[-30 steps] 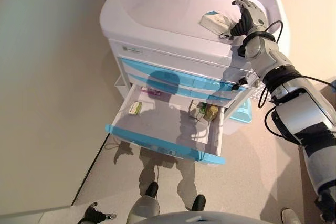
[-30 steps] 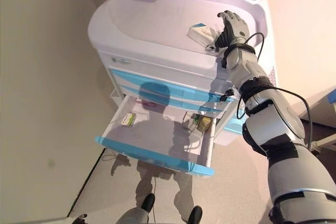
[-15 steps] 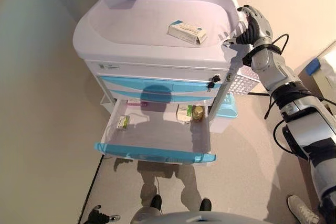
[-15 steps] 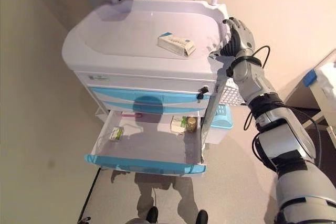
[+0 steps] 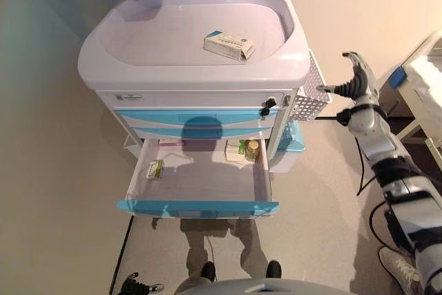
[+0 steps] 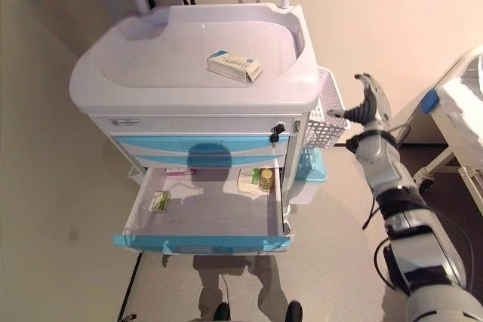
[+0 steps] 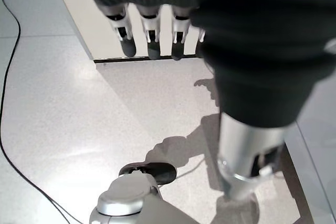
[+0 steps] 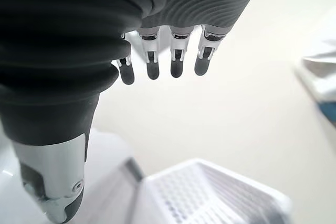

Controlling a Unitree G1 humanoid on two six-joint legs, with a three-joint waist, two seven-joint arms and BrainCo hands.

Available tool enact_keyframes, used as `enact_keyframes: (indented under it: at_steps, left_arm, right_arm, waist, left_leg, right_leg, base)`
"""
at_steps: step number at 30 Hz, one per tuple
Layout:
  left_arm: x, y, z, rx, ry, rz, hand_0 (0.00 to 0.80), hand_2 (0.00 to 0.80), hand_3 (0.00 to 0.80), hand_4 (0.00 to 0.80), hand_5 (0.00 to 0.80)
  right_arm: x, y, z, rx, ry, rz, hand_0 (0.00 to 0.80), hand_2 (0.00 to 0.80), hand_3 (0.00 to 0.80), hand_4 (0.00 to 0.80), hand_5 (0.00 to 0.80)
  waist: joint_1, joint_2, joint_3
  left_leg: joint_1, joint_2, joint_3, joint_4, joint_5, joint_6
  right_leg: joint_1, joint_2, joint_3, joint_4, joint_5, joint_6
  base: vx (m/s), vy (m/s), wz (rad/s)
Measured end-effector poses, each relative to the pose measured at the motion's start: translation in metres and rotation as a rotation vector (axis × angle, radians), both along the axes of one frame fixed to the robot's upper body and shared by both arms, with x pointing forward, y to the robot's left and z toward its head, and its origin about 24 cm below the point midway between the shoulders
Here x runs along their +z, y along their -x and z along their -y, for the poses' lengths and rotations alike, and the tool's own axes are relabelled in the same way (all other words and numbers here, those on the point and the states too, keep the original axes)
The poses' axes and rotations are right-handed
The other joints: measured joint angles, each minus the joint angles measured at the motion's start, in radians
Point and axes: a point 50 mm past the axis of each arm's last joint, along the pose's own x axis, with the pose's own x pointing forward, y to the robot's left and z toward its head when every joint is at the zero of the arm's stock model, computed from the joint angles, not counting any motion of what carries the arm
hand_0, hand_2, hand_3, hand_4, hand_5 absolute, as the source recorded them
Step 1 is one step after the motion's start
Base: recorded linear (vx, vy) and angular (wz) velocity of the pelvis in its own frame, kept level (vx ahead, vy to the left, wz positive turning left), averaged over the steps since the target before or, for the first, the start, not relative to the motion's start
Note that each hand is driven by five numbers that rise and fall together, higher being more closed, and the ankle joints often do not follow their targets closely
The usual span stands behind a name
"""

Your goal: Open the drawer and pick up the medicine

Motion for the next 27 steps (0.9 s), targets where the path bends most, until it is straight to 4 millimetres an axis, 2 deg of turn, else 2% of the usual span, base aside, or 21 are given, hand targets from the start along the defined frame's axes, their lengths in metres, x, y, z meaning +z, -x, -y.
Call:
enact_keyframes:
  at_steps: [3, 4, 7, 9, 13, 19, 24, 25, 27]
  left_arm:
    - [0.001, -0.001, 0.000, 0.002, 0.008, 0.013, 0.000, 0.000, 0.000, 0.000, 0.000]
    - [0.002, -0.003, 0.000, 0.016, 0.014, 0.032, 0.000, 0.000, 0.000, 0.000, 0.000]
    - [0.002, -0.003, 0.000, 0.013, 0.023, 0.032, 0.000, 0.000, 0.000, 0.000, 0.000]
    - [0.003, -0.007, 0.001, 0.006, 0.030, 0.054, 0.000, 0.000, 0.000, 0.000, 0.000]
    - [0.005, -0.017, 0.005, -0.012, 0.055, 0.096, 0.000, 0.000, 0.000, 0.000, 0.000]
    - [0.009, -0.028, 0.008, -0.039, 0.080, 0.139, 0.000, 0.000, 0.000, 0.000, 0.000]
    - [0.012, -0.032, 0.006, -0.103, 0.073, 0.145, 0.000, 0.000, 0.000, 0.000, 0.000]
    - [0.015, -0.038, 0.006, -0.144, 0.066, 0.161, 0.000, 0.000, 0.000, 0.000, 0.000]
    - [0.018, -0.044, 0.006, -0.190, 0.062, 0.175, 0.000, 0.000, 0.000, 0.000, 0.000]
  right_arm:
    - [-0.017, 0.013, 0.009, -0.023, -0.047, -0.025, 0.000, 0.000, 0.000, 0.000, 0.000]
    - [-0.029, 0.023, 0.015, -0.045, -0.076, -0.044, 0.000, 0.000, 0.000, 0.000, 0.000]
    - [-0.041, 0.032, 0.020, -0.058, -0.090, -0.085, 0.000, 0.000, 0.000, 0.000, 0.000]
    - [-0.051, 0.042, 0.028, -0.089, -0.111, -0.107, 0.000, 0.000, 0.000, 0.000, 0.000]
    - [-0.077, 0.064, 0.039, -0.135, -0.159, -0.184, 0.000, 0.000, 0.000, 0.000, 0.000]
    - [-0.110, 0.088, 0.048, -0.193, -0.217, -0.296, 0.000, 0.000, 0.000, 0.000, 0.000]
    - [-0.143, 0.109, 0.045, -0.223, -0.276, -0.412, 0.000, 0.000, 0.000, 0.000, 0.000]
    - [-0.152, 0.121, 0.046, -0.237, -0.285, -0.443, 0.000, 0.000, 0.000, 0.000, 0.000]
    - [-0.161, 0.131, 0.048, -0.252, -0.298, -0.485, 0.000, 0.000, 0.000, 0.000, 0.000]
  waist:
    - [-0.006, 0.006, 0.004]
    - [-0.011, 0.007, 0.005]
    - [-0.027, 0.021, 0.016]
    - [-0.043, 0.031, 0.022]
    - [-0.048, 0.049, 0.030]
    - [-0.050, 0.053, 0.031]
    - [-0.075, 0.055, 0.031]
    - [-0.080, 0.056, 0.030]
    - [-0.084, 0.057, 0.029]
  left_leg:
    - [0.020, 0.001, 0.002, -0.010, 0.001, 0.001]
    - [0.025, 0.001, 0.001, -0.013, 0.001, 0.002]
    - [0.033, 0.000, 0.003, -0.017, 0.002, 0.003]
    - [0.039, 0.002, 0.004, -0.018, 0.002, 0.003]
    - [0.041, 0.004, 0.011, -0.018, 0.001, 0.003]
    - [0.049, 0.005, 0.025, -0.018, 0.001, 0.003]
    - [0.057, 0.006, 0.028, -0.018, -0.005, 0.008]
    - [0.058, 0.006, 0.029, -0.018, -0.005, 0.008]
    - [0.057, 0.006, 0.029, -0.018, -0.005, 0.008]
  right_leg:
    - [0.014, 0.000, 0.001, -0.001, -0.006, 0.004]
    - [0.018, -0.001, 0.001, -0.001, -0.008, 0.004]
    - [0.022, -0.002, 0.003, -0.001, -0.008, 0.005]
    - [0.029, -0.001, 0.002, -0.001, -0.010, 0.006]
    - [0.028, 0.002, 0.010, -0.001, -0.010, 0.006]
    - [0.028, 0.002, 0.025, -0.001, -0.010, 0.005]
    - [0.034, 0.002, 0.026, -0.001, -0.010, 0.005]
    - [0.034, 0.002, 0.028, -0.001, -0.010, 0.005]
    - [0.034, 0.002, 0.031, -0.001, -0.010, 0.005]
  base:
    - [0.000, 0.000, 0.00]
    - [0.000, 0.000, 0.00]
    - [-0.003, 0.000, -0.03]
    - [0.000, 0.000, 0.00]
    - [-0.008, -0.004, -0.05]
    - [-0.015, -0.005, -0.07]
    - [0.000, 0.000, 0.00]
    - [0.000, 0.000, 0.00]
    - [0.000, 0.000, 0.00]
